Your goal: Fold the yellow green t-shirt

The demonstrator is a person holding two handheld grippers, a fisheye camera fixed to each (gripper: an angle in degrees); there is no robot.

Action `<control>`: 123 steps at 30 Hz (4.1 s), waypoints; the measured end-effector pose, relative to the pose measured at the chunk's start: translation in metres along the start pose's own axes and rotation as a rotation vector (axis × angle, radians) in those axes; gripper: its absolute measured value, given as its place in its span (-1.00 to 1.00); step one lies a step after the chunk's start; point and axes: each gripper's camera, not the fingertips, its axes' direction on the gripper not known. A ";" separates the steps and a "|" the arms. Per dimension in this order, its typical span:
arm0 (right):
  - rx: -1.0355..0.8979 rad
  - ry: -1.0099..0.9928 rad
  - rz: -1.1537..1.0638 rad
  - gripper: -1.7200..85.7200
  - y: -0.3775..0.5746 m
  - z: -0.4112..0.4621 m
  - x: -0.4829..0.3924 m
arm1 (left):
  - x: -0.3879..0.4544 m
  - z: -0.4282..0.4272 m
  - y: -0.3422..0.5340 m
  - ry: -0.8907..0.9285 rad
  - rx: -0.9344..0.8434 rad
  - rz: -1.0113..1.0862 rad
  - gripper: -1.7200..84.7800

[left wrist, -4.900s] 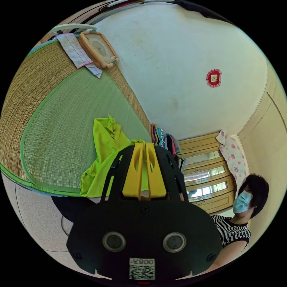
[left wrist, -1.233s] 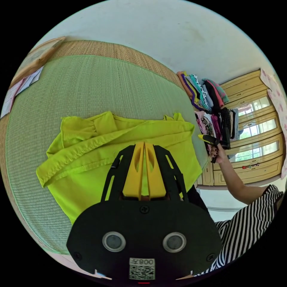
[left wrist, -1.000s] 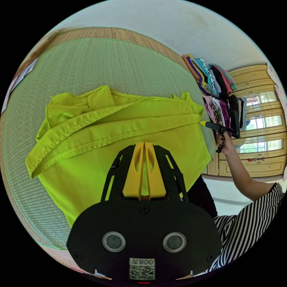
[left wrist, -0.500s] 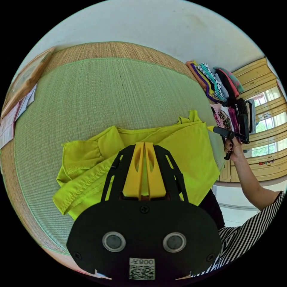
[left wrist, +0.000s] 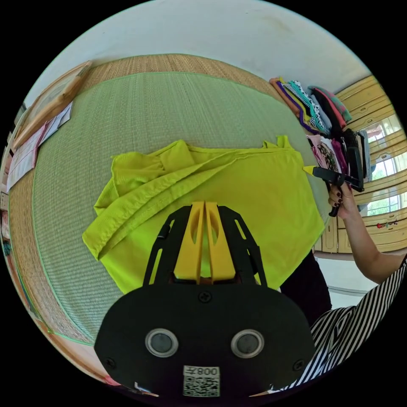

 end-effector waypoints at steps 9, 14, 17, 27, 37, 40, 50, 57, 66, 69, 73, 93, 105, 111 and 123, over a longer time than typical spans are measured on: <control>-0.082 -0.020 -0.044 -0.96 -0.010 0.063 0.006 | -0.011 -0.019 -0.029 -0.118 0.062 0.002 -0.95; -0.105 -0.001 -0.052 -0.96 -0.016 0.088 0.018 | -0.025 -0.029 -0.039 -0.198 0.063 -0.032 -0.96; -0.104 0.031 -0.076 -0.96 -0.024 0.100 0.020 | -0.030 -0.044 -0.028 -0.141 0.125 -0.048 -0.96; -0.107 0.142 -0.068 -0.96 -0.061 0.156 0.052 | -0.071 -0.036 0.018 -0.140 0.075 -0.231 -0.96; -0.071 0.215 -0.155 -0.95 -0.070 0.201 0.041 | -0.028 -0.038 0.007 0.072 0.167 -0.047 -0.94; -0.072 0.322 -0.204 -0.94 -0.071 0.221 0.030 | -0.010 -0.022 -0.009 0.058 0.125 0.006 -0.93; -0.069 0.438 -0.220 -0.96 -0.064 0.268 0.032 | -0.005 -0.009 -0.012 -0.020 0.096 0.011 -0.95; 0.000 0.405 -0.215 -0.96 -0.060 0.268 0.037 | -0.008 -0.024 -0.007 -0.003 0.159 0.009 -0.96; -0.033 0.405 -0.188 -0.95 -0.055 0.295 0.054 | -0.023 -0.020 0.001 0.018 0.135 -0.025 -0.96; -0.027 0.426 -0.191 -0.93 -0.049 0.305 0.055 | -0.028 -0.017 0.006 0.021 0.106 -0.030 -0.96; -0.045 0.468 -0.226 -0.85 -0.044 0.316 0.045 | -0.034 -0.020 0.013 0.038 0.121 -0.046 -0.96; 0.049 0.571 -0.288 -0.96 -0.010 0.305 0.011 | -0.053 -0.050 0.049 0.038 0.183 -0.025 -0.96; 0.040 0.502 -0.206 -0.97 -0.003 0.282 0.025 | -0.076 -0.052 0.072 0.029 0.161 -0.054 -0.96; -0.003 0.465 -0.173 -0.97 -0.002 0.265 0.032 | -0.089 -0.056 0.085 0.053 0.156 -0.082 -0.96; 0.062 0.289 -0.125 -0.96 0.066 0.132 0.025 | -0.130 -0.113 0.210 0.080 0.181 -0.206 -0.95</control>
